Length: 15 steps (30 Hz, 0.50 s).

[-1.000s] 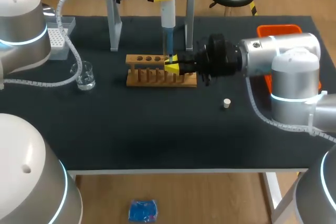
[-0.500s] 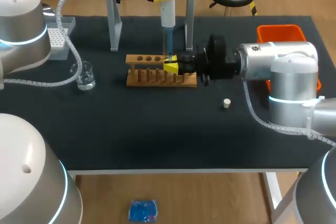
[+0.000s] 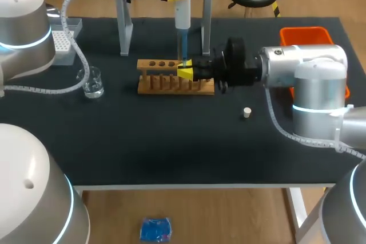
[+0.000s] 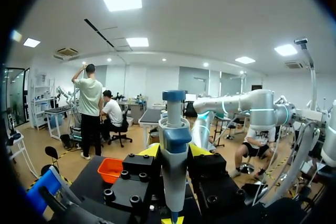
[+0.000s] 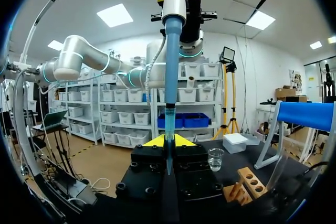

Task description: Invert the test tube, pick up the pipette, mount the tip to pipette, aspirate from beaker and dispense into the tube, eject the tip, return the pipette, and cap with the stopper.

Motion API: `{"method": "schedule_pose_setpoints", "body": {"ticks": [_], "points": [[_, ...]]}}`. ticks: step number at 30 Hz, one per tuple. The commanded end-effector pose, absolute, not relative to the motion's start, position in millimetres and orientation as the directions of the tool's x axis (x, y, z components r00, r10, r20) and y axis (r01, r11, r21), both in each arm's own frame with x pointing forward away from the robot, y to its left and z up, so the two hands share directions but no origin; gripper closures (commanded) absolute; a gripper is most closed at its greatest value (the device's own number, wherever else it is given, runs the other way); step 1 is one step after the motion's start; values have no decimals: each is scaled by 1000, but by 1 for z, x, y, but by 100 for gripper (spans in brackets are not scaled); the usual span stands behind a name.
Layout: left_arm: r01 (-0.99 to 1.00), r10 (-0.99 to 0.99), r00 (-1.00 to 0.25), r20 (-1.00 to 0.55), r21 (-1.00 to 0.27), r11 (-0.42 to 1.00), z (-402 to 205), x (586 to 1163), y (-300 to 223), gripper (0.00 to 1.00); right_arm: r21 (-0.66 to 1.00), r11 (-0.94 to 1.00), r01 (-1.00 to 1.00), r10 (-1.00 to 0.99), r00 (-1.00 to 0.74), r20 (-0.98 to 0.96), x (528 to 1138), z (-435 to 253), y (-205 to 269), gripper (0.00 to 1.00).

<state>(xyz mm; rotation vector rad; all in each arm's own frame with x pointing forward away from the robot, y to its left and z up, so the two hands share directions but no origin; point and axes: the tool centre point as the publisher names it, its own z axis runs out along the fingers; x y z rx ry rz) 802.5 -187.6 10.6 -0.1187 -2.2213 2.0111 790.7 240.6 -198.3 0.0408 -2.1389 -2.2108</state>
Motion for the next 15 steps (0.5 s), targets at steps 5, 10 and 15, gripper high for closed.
{"method": "schedule_pose_setpoints", "body": {"ticks": [5, 10, 15], "points": [[-37, 155, -986, 53, -994, 104, 7, 802, -187, 100, 999, -25, 24, -59, -998, 22, 790, -187, 237, 100], [-37, 155, -986, 53, -994, 104, 7, 802, -187, 100, 1000, -19, 12, -57, -998, 11, 791, -180, 236, 100], [-37, 155, -986, 53, -994, 104, 7, 802, -187, 100, 1000, -15, 4, -56, -998, 3, 792, -173, 235, 100]]}}
